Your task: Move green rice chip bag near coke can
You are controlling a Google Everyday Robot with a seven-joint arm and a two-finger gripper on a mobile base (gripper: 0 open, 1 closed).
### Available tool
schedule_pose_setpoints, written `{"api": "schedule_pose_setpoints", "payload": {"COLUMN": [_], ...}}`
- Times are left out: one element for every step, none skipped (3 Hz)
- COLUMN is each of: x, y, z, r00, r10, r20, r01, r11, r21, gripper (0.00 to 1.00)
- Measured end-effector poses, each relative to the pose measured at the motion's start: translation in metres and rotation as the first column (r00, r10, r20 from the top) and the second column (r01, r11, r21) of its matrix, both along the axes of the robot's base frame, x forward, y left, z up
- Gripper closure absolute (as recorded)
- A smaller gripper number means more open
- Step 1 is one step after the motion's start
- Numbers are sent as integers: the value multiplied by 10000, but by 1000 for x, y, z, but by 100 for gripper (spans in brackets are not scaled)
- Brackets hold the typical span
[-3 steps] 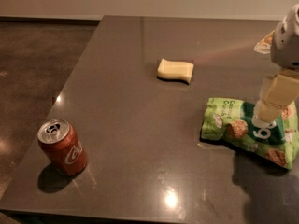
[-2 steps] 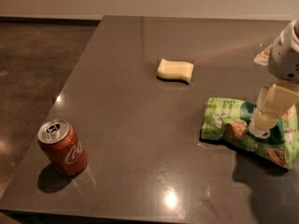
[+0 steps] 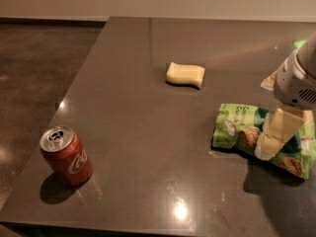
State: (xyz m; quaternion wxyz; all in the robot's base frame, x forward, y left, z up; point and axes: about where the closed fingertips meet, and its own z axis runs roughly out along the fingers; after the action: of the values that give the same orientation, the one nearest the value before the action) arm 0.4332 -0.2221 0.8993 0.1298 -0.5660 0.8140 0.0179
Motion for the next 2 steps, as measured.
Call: {"api": "schedule_pose_setpoints", "payload": {"x": [-5, -5], "y": [1, -1], "z": [-14, -23], "r00": [10000, 9998], "r10": [36, -69], "r20": [53, 200], "r01": [-35, 72], "r11": [9999, 9999], "r21": [-111, -145], "gripper": [0, 0]}}
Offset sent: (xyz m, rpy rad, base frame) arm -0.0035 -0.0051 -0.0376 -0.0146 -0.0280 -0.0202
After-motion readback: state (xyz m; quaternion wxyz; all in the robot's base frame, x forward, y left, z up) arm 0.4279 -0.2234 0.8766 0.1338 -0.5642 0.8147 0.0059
